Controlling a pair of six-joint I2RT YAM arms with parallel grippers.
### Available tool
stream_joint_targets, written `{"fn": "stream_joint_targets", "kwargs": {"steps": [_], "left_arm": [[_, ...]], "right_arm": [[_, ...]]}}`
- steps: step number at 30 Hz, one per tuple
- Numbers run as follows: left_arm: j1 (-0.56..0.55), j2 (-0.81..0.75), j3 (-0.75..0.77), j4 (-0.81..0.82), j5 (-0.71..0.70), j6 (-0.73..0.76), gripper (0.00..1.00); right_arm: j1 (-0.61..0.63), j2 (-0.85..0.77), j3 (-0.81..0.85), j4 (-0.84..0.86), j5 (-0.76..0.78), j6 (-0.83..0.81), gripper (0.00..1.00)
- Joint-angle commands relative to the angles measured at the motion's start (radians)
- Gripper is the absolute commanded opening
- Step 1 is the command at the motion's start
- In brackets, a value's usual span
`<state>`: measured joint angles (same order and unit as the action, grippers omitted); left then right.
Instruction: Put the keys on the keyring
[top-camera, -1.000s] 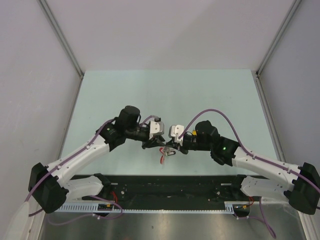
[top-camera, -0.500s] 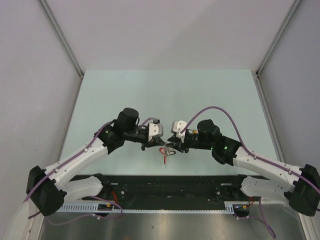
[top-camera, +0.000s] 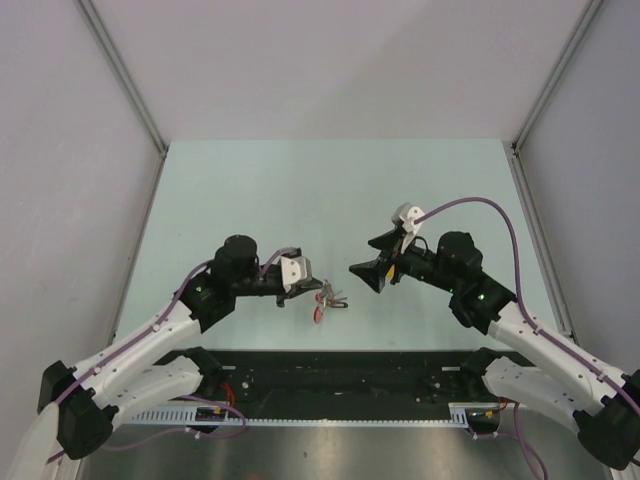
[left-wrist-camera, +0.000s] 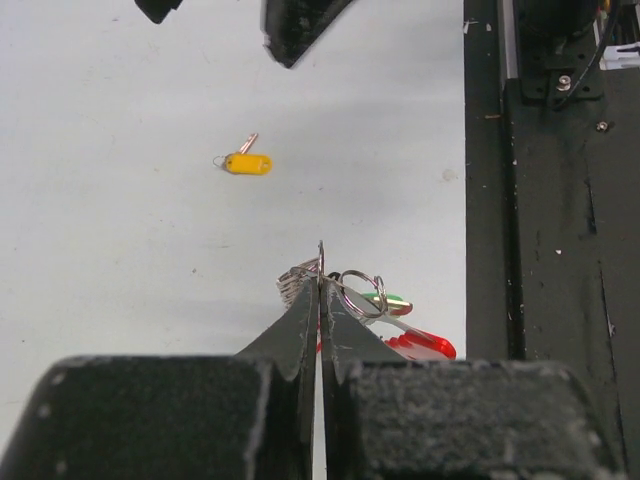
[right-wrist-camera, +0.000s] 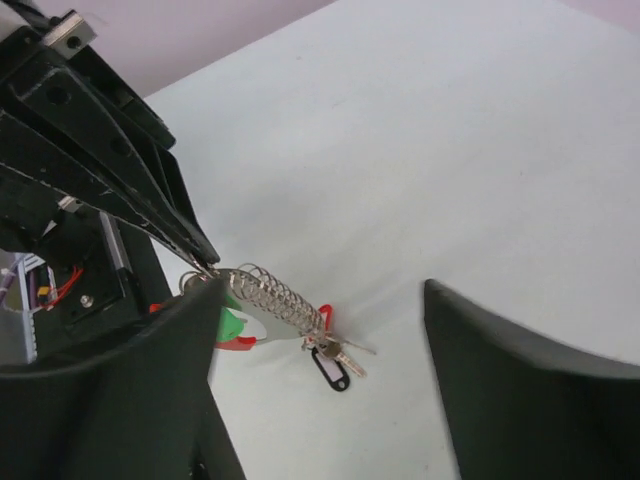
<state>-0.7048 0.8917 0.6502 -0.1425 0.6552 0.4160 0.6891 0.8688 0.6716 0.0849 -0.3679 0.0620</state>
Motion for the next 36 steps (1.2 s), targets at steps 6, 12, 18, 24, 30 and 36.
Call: {"fn": "stream_joint_targets", "kwargs": {"steps": [6,12,18,24,30,36], "left_arm": [[-0.004,-0.008,-0.018,0.187,-0.003,-0.092,0.01],[-0.002,0.049,0.011,0.195,-0.011,-0.141,0.0],[0.051,0.102,0.061,0.123,-0.264,-0.172,0.0],[0.172,0.21,0.273,0.046,-0.305,-0.129,0.0],[0.166,0.311,0.332,0.021,-0.361,-0.068,0.0],[0.015,0.4,0.194,0.033,-0.49,-0.107,0.0]], "right_arm": [[-0.013,-0.004,-0.026,0.024,0.175,0.041,1.0],[0.003,0.05,-0.029,0.072,0.107,0.006,0.84],[0.007,0.093,-0.029,0.065,0.204,0.006,0.82],[0.006,0.116,-0.029,0.07,0.247,-0.018,0.84],[0.006,0.079,-0.043,0.027,0.323,-0.016,0.86],[0.006,0.056,-0.089,0.016,0.356,0.015,0.86]]}}
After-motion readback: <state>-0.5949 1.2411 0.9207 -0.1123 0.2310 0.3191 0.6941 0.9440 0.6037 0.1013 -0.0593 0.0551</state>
